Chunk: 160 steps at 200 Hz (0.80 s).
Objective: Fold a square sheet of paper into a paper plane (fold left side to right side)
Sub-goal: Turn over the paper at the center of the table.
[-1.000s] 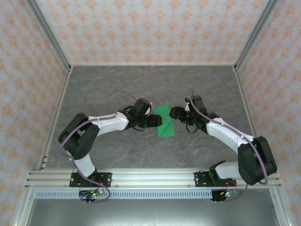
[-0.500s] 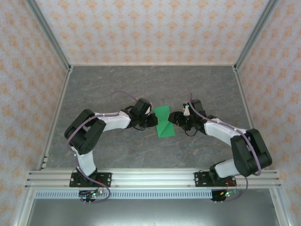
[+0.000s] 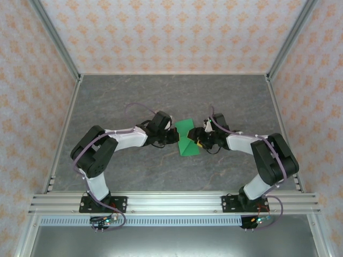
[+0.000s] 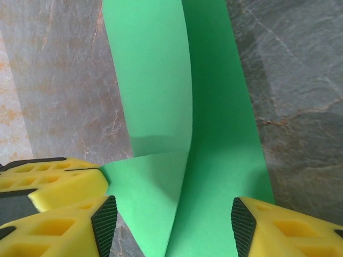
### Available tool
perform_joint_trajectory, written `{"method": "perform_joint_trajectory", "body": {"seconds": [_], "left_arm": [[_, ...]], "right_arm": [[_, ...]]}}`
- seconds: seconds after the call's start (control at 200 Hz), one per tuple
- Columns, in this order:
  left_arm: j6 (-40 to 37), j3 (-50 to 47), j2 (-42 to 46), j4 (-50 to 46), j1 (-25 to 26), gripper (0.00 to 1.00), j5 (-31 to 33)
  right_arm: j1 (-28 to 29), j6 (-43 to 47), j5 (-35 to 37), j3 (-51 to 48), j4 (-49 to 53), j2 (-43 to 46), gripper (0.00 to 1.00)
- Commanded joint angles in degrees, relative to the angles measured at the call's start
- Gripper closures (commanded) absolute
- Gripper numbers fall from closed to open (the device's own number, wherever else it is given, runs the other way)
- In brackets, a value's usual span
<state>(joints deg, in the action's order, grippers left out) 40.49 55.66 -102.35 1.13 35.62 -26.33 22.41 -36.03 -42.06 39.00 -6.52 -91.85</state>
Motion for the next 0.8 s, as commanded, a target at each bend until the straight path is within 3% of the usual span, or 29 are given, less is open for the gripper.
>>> {"method": "perform_joint_trajectory", "body": {"seconds": [0.0,0.18,0.31,0.4,0.46,0.671,0.796], "left_arm": [[-0.85,-1.63,2.56,-0.44,-0.29,0.99,2.23],[-1.03,-2.29,3.26,-0.97,-0.37,0.99,2.94],[-0.94,-2.64,4.32,-1.04,-0.44,0.93,3.29],[-1.03,-3.48,6.58,-1.01,-0.87,0.76,3.51],[-1.11,-4.79,9.12,-0.99,-1.38,0.64,4.05],[-1.38,-9.43,22.52,-2.01,-3.71,0.3,5.55],[0.39,-11.15,31.05,-0.45,-4.35,0.19,4.72]], "right_arm": [[0.79,-0.97,-1.17,2.42,-3.14,-1.67,0.41],[1.74,-2.49,-2.83,3.57,-7.01,-4.02,0.57],[2.01,-2.78,-3.05,3.34,-8.58,-3.58,0.76],[1.9,-1.23,-2.17,3.36,-7.08,-2.07,0.91],[1.48,-0.65,-2.05,3.12,-6.99,-0.5,0.95],[-2.65,-1.25,-5.21,1.77,-11.68,9.01,0.96],[-3.98,-2.95,-7.59,3.23,-13.85,15.63,0.95]]}}
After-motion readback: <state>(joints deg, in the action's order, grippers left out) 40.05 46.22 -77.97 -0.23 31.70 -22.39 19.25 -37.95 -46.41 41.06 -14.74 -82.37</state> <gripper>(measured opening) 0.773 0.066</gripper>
